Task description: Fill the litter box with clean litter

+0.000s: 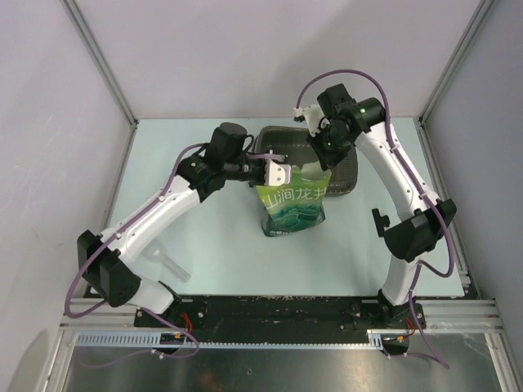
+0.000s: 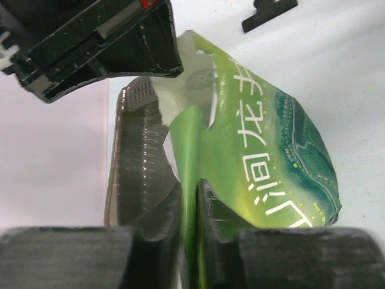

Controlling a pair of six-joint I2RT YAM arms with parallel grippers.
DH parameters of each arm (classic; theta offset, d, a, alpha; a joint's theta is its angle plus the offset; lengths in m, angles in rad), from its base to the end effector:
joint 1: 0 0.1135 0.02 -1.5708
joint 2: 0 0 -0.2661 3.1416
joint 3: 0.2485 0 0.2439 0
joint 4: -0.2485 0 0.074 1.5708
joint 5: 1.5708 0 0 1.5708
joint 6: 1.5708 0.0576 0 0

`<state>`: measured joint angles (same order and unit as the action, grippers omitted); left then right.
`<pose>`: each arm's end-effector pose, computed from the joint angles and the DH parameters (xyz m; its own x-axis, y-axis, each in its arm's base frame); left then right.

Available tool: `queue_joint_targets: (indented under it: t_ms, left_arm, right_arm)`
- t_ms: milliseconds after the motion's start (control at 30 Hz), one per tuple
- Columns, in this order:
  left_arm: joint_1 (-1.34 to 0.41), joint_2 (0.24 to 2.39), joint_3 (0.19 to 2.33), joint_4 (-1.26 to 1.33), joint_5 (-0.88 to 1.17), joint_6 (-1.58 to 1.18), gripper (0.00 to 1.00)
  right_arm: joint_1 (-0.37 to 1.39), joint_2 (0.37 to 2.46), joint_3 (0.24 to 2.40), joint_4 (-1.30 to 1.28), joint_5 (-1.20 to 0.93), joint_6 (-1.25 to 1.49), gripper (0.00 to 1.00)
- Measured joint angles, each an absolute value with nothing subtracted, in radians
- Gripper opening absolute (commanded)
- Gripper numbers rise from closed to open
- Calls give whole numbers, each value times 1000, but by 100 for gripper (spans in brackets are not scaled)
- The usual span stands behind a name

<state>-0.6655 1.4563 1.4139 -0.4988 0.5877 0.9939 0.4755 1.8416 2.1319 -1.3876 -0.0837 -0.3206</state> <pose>0.2421 -0.2306 0.3650 0.5230 0.4762 -0.7069 0.8238 -0.0696 0.5626 0.3183 0.1693 0.3781 -0.5965 -0.6603 -0.4562 -0.7144 0.6959 -0.0731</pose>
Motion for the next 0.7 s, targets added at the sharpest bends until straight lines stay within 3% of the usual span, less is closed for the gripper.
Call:
queue_joint_targets:
  t_ms: [33, 67, 133, 300, 500, 600, 633, 700]
  left_arm:
    - [-665, 1456, 1414, -488, 585, 982, 42]
    - [-665, 1454, 1414, -477, 581, 968, 49]
    - [-665, 1444, 1414, -461, 574, 911, 63]
    - [-665, 1372, 1408, -443, 490, 686, 91]
    - [-575, 1156, 1297, -434, 325, 442, 100]
    - [-415, 1066, 1240, -465, 269, 355, 100]
    - [-350, 1049, 1221, -484, 249, 336, 100]
    - [-234, 1038, 1181, -528, 196, 316, 100]
  right_arm:
    - [471, 1843, 2132, -1388, -93, -315, 36]
    - [464, 1843, 2132, -1385, -102, -309, 44]
    - [438, 1843, 2149, -1382, -150, -300, 55]
    - [340, 1853, 2273, -1365, -302, -292, 62]
    - [197, 1804, 2255, -1282, -484, -261, 72]
    - [151, 1706, 2080, -1135, -521, -238, 86]
    - [145, 1672, 2016, -1084, -531, -227, 99]
    - [146, 1614, 1905, -997, -549, -204, 100]
